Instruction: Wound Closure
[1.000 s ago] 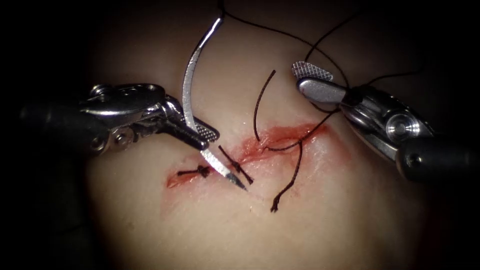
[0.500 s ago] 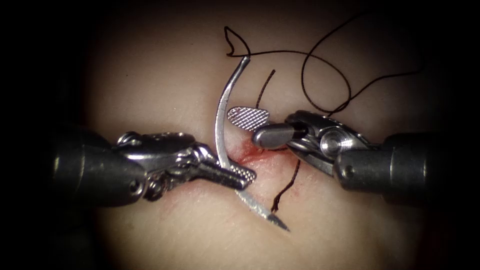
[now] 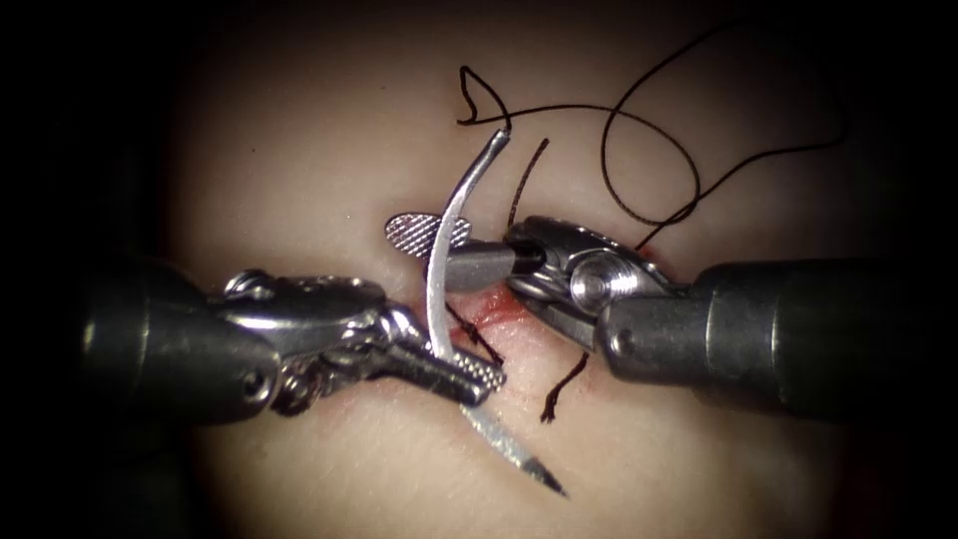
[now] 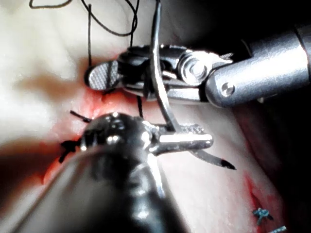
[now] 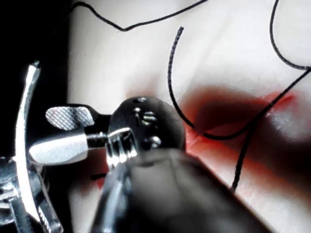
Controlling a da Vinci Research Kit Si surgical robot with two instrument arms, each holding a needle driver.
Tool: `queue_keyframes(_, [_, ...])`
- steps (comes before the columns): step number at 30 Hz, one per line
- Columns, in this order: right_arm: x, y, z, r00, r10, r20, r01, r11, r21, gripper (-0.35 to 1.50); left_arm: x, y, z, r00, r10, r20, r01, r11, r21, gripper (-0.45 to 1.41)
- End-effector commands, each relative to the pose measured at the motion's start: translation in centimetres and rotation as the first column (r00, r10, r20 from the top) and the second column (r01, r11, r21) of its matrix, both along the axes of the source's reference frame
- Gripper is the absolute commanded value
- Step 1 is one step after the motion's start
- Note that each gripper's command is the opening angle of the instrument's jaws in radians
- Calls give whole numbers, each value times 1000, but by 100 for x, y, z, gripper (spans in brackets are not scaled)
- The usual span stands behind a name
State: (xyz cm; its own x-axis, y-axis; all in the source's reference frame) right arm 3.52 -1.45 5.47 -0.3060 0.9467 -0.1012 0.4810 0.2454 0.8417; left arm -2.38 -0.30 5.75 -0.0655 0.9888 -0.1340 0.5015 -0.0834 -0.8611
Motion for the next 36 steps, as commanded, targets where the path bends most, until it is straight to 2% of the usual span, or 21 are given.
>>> queue_keyframes(1, [10,1,0,1000,11,-2,-11,1000,9,111,-4,-2,5,1000,3,0,-3,1000,0,-45])
queue_keyframes(4, [2,-4,-4,1000,-26,-11,27,998,61,104,-2,-2,4,1000,15,-1,-15,1000,4,-45])
queue_keyframes(8, [-5,-9,-9,998,-57,-21,59,994,95,104,-2,-3,2,999,32,-1,-32,999,10,-45])
queue_keyframes(12, [-13,-8,-6,998,-65,-20,67,993,101,76,-1,-3,-2,999,48,-1,-48,999,15,-45])
queue_keyframes(14, [-16,-5,-4,998,-65,-19,66,992,103,69,-1,-2,-5,999,52,-1,-52,998,18,-45])
queue_keyframes(17, [-21,0,1,998,-66,-17,67,992,104,72,1,0,-7,998,55,-1,-55,998,21,-45])
queue_keyframes(19, [-22,1,1,998,-66,-17,68,992,105,88,1,-1,-6,998,56,-1,-56,998,20,-45])
queue_keyframes(21, [-22,0,0,997,-73,-19,75,991,108,93,0,-2,-6,998,63,-1,-63,998,21,-45])
queue_keyframes(22, [-21,-1,-2,997,-79,-21,81,991,111,101,0,-2,-6,998,69,-1,-69,997,23,-45])
queue_keyframes(32, [-14,-15,-26,990,-128,-53,136,973,189,98,-1,-5,-8,997,75,0,-75,997,24,-45])
queue_keyframes(34, [-12,-15,-27,990,-127,-55,136,971,197,93,-1,-6,-9,997,76,0,-76,997,24,-45])
queue_keyframes(36, [-10,-14,-27,990,-127,-57,136,970,203,76,-1,-8,-10,996,93,-1,-93,995,32,-45])
